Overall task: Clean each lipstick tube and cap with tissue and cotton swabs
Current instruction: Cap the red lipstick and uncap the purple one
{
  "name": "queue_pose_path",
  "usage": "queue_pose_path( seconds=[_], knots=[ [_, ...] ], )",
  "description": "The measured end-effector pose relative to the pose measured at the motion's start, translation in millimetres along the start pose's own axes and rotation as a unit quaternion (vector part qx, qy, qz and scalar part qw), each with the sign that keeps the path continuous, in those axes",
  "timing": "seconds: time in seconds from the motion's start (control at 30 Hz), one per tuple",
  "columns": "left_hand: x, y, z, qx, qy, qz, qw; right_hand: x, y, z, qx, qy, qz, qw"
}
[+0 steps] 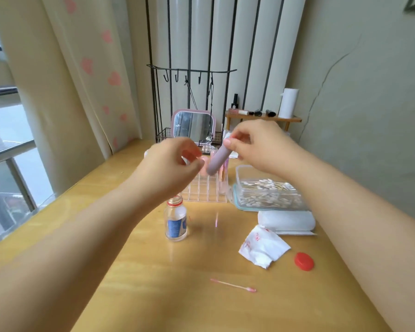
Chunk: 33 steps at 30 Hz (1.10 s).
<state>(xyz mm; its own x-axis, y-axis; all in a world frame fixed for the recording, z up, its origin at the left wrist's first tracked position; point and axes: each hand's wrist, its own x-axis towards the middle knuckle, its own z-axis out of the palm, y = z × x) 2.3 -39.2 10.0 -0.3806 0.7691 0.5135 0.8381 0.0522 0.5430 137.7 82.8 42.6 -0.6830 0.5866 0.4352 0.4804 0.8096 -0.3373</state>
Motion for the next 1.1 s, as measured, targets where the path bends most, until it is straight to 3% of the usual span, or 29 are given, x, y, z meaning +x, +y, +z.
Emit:
queue_pose_path(
  seconds=[0.13, 0.23, 0.43, 0.7, 0.9, 1.1],
  knots=[
    [-40.0, 12.6, 20.2, -0.078, -0.105, -0.018, 0.991, -57.7, -3.7, 2.1, 0.221, -0.054, 0.086, 0.97],
    [-57.5, 9.8, 38.8, -0.049, -0.145, 0.002, 0.988, -89.5, 1.3, 13.0, 0.314, -0.057, 0.13, 0.939],
    [-87.7, 7.9, 59.1, -0.069, -0.167, 0.035, 0.983, -129.8, 12.4, 24.6, 0.217, -0.058, 0.159, 0.961],
    [-106.5, -9.0, 71.0, -0.093, -0.156, 0.033, 0.983, -141.6, 18.3, 53.4, 0.244, -0.078, 0.147, 0.955],
    [-106.8, -12.6, 63.1, -0.102, -0.182, 0.042, 0.977, -144.1, 19.2, 48.0, 0.326, -0.079, 0.148, 0.93],
    [-105.6, -17.1, 53.6, -0.171, -0.13, -0.048, 0.975, -145.0, 32.5, 41.4, 0.423, 0.021, 0.202, 0.883]
  ],
)
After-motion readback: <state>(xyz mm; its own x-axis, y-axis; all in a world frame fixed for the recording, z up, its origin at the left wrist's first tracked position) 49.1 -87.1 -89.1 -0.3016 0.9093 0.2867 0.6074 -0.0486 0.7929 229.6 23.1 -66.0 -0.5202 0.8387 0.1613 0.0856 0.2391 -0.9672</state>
